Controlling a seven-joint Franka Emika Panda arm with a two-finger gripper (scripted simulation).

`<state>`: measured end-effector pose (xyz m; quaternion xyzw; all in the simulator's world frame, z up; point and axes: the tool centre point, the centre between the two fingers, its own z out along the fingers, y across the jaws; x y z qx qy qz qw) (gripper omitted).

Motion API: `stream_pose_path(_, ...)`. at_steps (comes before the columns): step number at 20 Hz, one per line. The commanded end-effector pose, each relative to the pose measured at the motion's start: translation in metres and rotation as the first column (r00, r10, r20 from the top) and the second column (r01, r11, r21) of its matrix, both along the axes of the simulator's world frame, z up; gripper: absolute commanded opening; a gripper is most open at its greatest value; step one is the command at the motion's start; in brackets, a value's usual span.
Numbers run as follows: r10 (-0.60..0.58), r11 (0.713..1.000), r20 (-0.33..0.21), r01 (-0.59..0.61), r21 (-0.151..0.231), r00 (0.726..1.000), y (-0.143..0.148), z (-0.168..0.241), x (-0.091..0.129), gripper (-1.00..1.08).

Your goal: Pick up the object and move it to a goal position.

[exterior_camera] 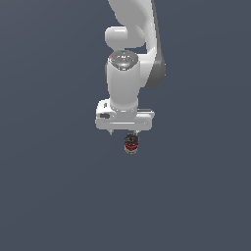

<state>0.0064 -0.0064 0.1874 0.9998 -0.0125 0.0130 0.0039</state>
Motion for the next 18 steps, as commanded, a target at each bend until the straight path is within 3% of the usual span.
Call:
stream_pose_path(1, 0.0, 1.0, 0.0, 0.0, 0.0, 1.0, 0.0, 0.0, 0.0, 1.0)
stream_pose_path(18, 0.056, 0.998, -0.003, -0.056, 0.005, 0.998, 0.013, -0.015, -0.005, 1.0)
